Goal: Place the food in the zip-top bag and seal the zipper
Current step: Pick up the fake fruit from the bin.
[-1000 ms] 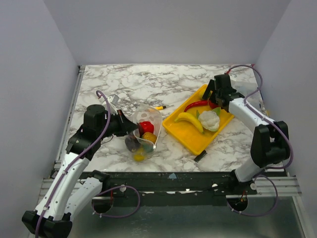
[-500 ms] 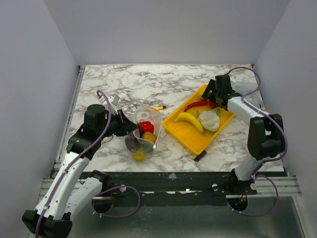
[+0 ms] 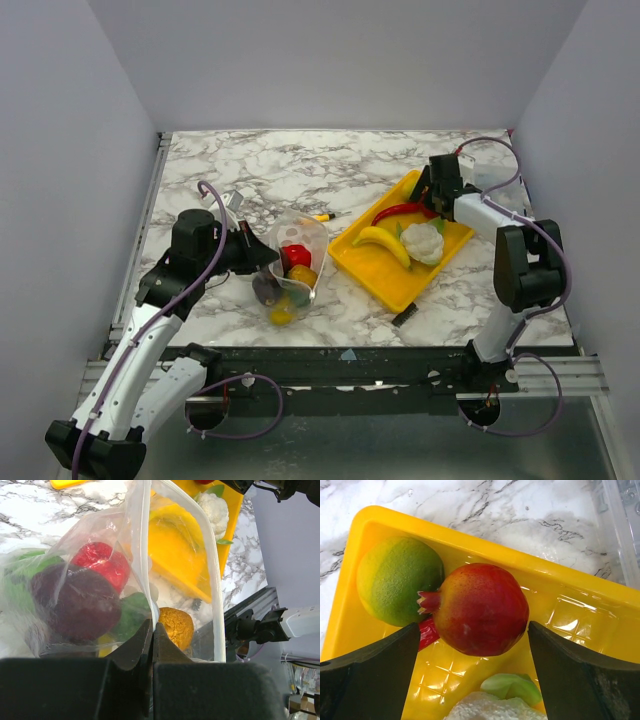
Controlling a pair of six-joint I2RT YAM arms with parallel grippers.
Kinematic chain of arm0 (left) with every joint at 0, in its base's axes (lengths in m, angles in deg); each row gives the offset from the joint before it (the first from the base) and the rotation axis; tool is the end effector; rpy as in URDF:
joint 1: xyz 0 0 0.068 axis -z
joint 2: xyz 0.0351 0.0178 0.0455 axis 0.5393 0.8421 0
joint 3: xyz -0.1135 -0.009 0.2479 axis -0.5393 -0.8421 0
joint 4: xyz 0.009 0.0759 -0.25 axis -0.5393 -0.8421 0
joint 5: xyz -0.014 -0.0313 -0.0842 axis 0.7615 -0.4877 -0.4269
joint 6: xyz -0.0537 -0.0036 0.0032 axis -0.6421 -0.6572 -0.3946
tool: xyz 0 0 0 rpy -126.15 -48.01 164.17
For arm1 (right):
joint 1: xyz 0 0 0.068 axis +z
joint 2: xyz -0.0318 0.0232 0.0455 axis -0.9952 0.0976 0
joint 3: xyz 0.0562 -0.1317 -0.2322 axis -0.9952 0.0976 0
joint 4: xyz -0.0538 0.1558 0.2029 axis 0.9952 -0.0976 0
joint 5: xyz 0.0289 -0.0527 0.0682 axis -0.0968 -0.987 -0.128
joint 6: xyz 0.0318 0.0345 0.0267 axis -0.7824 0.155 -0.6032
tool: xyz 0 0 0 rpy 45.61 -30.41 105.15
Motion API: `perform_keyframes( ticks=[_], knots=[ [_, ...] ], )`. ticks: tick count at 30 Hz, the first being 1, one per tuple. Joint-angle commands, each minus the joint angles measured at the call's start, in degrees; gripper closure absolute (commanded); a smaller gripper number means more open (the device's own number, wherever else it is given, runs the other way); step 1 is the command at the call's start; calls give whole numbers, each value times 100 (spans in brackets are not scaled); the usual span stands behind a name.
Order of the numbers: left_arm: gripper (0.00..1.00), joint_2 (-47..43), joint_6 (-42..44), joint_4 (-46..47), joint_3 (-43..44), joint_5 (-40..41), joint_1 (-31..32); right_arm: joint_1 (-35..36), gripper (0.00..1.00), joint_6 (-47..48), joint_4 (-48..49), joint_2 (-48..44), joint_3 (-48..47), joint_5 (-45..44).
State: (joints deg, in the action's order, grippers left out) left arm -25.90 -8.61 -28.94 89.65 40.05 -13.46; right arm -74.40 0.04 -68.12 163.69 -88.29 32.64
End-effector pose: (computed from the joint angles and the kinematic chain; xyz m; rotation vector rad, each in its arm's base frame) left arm 0.1496 -0.0674 0.3236 -0.0252 2.1828 -0.9954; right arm 0.3801 0.0547 0.2002 0.5643 2.2472 -0.0617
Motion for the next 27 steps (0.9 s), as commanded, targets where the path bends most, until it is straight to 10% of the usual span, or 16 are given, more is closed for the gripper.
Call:
perform_keyframes(
  ticks=[1, 11, 27],
  knots=[
    [100, 42, 73, -36, 134, -25, -28, -51, 10, 206, 154, 175, -147, -354],
    [100, 78, 29, -62, 188, -58, -28, -57, 29, 600, 428, 118, -22, -502],
    [100, 153, -33, 12, 200, -65, -28, -43, 87, 802, 505, -1048, 547, 4]
  ],
)
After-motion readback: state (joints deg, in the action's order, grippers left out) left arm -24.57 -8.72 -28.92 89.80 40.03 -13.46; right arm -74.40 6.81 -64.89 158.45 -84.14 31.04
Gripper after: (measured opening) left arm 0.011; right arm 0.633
